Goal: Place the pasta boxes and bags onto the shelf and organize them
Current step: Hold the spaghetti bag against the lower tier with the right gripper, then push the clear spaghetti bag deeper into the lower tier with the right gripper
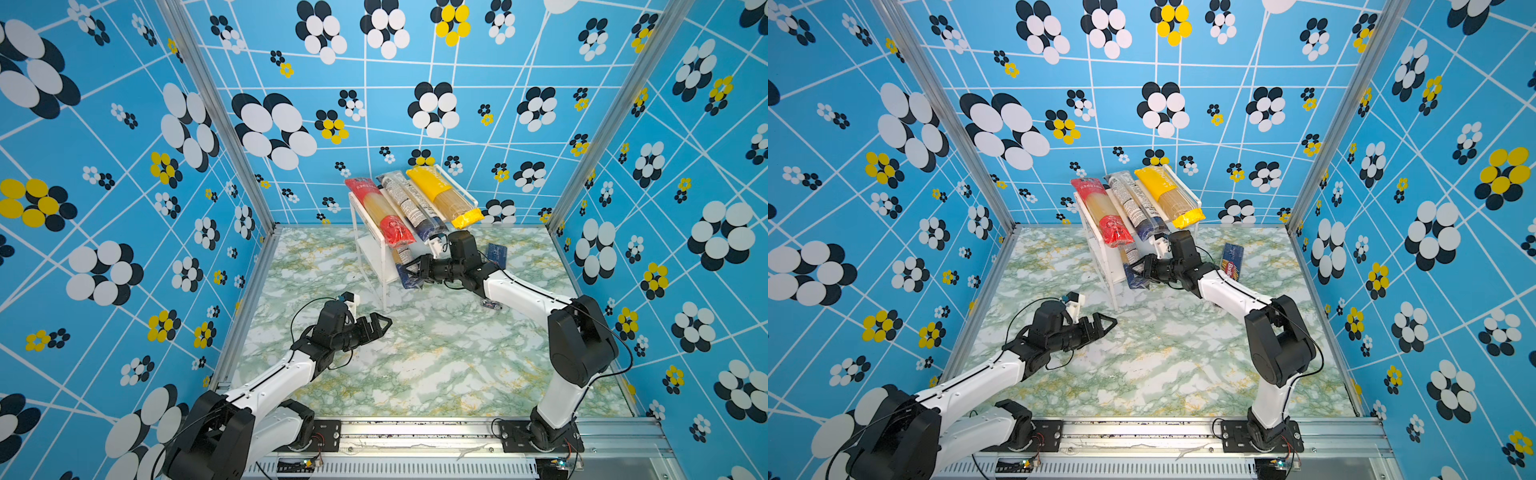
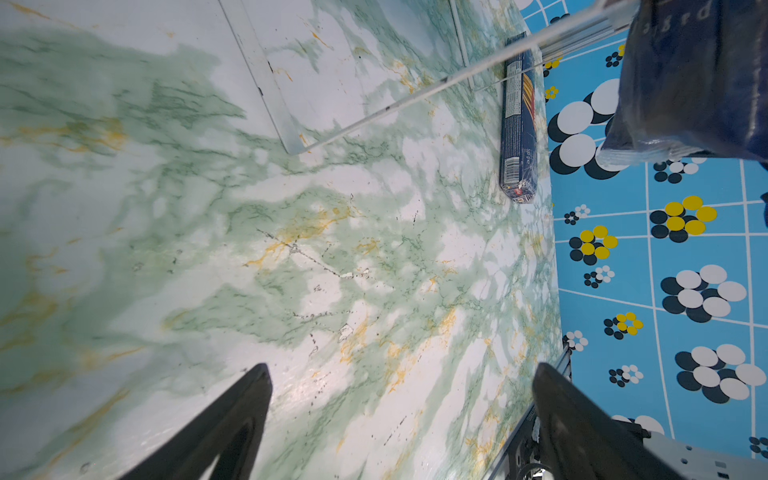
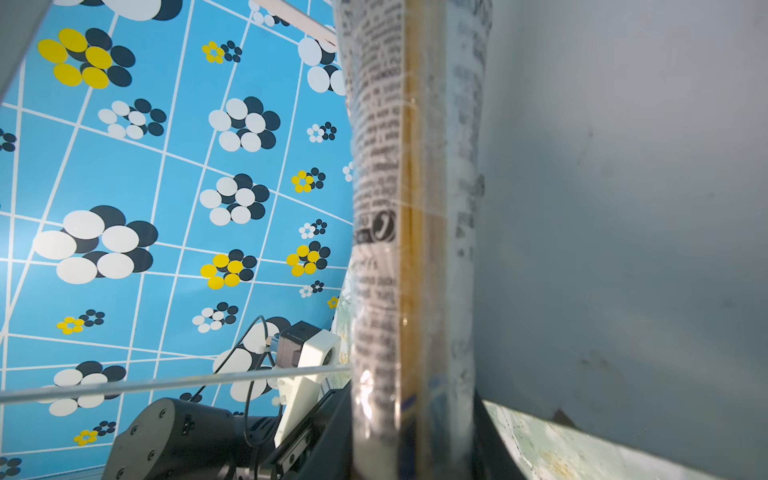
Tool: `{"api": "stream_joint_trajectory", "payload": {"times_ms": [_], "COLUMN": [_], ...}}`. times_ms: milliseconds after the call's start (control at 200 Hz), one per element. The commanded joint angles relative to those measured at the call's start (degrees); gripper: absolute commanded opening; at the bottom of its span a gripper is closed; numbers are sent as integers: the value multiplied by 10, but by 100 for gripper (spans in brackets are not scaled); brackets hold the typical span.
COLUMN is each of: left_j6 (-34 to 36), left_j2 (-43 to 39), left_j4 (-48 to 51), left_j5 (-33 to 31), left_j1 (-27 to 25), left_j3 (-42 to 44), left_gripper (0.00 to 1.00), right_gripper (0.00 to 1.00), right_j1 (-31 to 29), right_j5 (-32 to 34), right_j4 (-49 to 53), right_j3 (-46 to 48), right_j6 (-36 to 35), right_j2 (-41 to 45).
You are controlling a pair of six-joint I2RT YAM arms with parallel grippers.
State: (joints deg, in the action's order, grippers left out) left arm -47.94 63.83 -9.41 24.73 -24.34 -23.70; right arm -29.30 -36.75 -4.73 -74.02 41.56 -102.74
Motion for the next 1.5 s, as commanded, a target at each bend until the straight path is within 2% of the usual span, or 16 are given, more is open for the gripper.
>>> {"api": "stream_joint_trajectory", "payload": {"times_ms": [0, 740, 1495], "left_j6": [8, 7, 3], "left_j2": [-6, -2, 8], "left_j4": [-9, -10, -16], "left_j5": [9, 12, 16], "left_j1": [6, 10, 9], "left_j3": [5, 4, 3], "left_gripper": [99, 99, 99], "right_gripper": [19, 41, 44], "right_j1": [-5, -5, -5], "right_j5": [-17, 10, 5], "right_j4": [-66, -17, -17], "right_j3": [-35, -33, -7], "right_j6": [-26, -46, -46], "right_j2": [5, 17, 28]}}
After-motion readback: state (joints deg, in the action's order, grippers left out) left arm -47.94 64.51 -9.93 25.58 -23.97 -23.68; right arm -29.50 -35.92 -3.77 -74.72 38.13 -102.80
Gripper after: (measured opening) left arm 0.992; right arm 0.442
